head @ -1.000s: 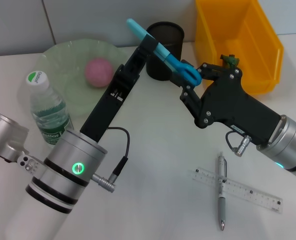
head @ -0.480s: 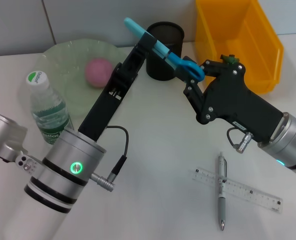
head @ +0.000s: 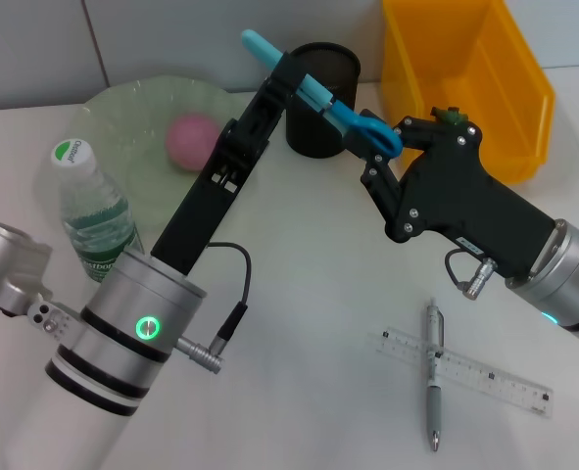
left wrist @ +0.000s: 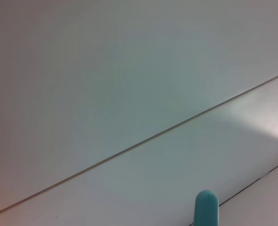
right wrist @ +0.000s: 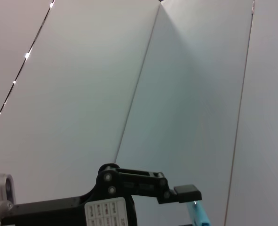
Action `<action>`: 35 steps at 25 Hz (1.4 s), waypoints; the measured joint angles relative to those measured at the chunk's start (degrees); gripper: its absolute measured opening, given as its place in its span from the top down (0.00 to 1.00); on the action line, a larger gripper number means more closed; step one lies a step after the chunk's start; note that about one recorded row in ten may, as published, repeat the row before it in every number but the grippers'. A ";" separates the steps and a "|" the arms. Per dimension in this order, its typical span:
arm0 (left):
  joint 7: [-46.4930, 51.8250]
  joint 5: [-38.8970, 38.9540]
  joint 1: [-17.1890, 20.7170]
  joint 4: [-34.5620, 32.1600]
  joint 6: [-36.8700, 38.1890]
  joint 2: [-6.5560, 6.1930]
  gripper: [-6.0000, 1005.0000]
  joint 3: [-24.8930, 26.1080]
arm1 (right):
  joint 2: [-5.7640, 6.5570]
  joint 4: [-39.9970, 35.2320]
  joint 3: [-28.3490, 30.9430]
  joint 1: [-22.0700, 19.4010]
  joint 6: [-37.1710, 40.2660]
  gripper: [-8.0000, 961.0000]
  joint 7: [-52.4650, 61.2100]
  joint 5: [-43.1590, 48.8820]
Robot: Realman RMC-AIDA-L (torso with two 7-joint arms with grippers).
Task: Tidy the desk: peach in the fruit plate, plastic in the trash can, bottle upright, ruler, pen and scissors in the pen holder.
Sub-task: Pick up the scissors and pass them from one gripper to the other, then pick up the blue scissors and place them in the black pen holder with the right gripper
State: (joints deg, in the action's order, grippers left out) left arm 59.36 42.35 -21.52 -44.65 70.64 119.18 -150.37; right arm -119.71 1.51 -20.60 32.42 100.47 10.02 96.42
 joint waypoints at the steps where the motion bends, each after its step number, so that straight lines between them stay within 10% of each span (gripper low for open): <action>1: 0.01 -0.02 -0.25 0.16 -0.01 0.00 0.74 -0.01 | 0.00 -0.04 0.00 -0.01 0.10 0.90 0.00 0.00; 19: 2.18 -3.50 -0.11 3.93 5.71 -0.11 0.19 0.36 | 0.46 -2.25 4.23 -2.59 3.70 0.90 2.14 0.06; 26: 2.42 -12.96 -1.62 13.93 18.10 -0.44 0.19 2.12 | 0.65 -10.39 12.74 -5.58 6.64 0.90 17.91 0.01; 35: -4.18 -41.82 -10.75 33.47 25.77 -2.31 0.19 17.15 | 1.28 -25.81 18.47 -3.45 6.01 0.90 42.86 0.00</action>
State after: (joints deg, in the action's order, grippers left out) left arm 55.18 0.53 -32.28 -11.18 96.41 116.87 -133.22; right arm -118.43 -24.30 -2.14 28.98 106.49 52.88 96.42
